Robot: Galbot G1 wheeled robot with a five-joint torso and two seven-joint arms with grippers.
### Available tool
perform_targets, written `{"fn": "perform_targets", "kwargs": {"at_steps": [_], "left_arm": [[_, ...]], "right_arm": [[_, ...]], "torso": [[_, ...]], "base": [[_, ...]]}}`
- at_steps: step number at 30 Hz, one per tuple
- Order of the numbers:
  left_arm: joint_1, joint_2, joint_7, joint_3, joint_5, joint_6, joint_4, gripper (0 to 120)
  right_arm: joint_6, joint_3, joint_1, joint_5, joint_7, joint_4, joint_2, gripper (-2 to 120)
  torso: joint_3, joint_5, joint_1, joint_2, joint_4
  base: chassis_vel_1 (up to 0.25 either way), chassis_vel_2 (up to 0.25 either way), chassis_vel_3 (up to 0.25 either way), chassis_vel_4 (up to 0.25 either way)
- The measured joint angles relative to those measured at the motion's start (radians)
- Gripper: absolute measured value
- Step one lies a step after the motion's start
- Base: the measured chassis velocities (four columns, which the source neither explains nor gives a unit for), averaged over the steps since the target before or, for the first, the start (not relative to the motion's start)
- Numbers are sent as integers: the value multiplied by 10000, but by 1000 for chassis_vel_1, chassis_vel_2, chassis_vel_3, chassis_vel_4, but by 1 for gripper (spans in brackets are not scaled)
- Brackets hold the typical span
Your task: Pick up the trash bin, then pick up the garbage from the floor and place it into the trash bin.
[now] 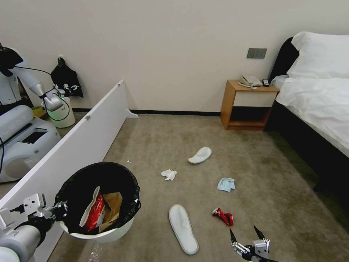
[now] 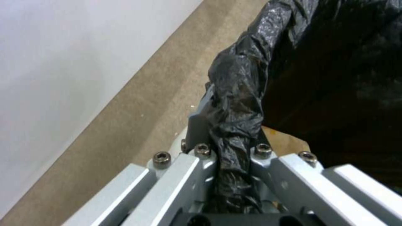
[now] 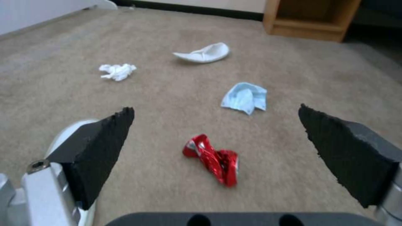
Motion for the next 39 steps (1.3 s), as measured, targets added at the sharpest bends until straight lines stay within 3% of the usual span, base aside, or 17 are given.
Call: {"fn": "perform_targets", "kwargs": {"at_steps": [15,21,24,27,32,39], "left_arm": [[79,-33,6,2,33,2,-123,3],[247,-53,-2,-23,53,2,-190,3],[560,-201,2,-21,186,6,-328,3],[768,-249,5,-88,284,8,-424,3],[868,-259,-3,-175,334,7,-507,3],[1074,-389,-31,-193,583,8,-614,3]], "right_arm": [[-534,-181,23,-269,48,138,-93,100],[-1700,-676,719,491,-400,88,-474,100],[-3012,-1532,1625,731,380,60,-720,100],[-3706,-2262,2391,1118,660,-72,-848,100],[-4078,-2965,3054,1535,683,-402,-955,100],[-4882,-4492,4324,1838,867,-1860,-842,100]], "torso": [[0,0,0,0,-1],[0,0,0,0,-1],[0,0,0,0,1],[0,0,0,0,5],[0,1,0,0,2],[0,-1,0,0,-1]], "base": [[-51,40,54,-49],[0,0,0,0],[0,0,0,0],[0,0,0,0],[0,0,0,0],[0,0,0,0]]}}
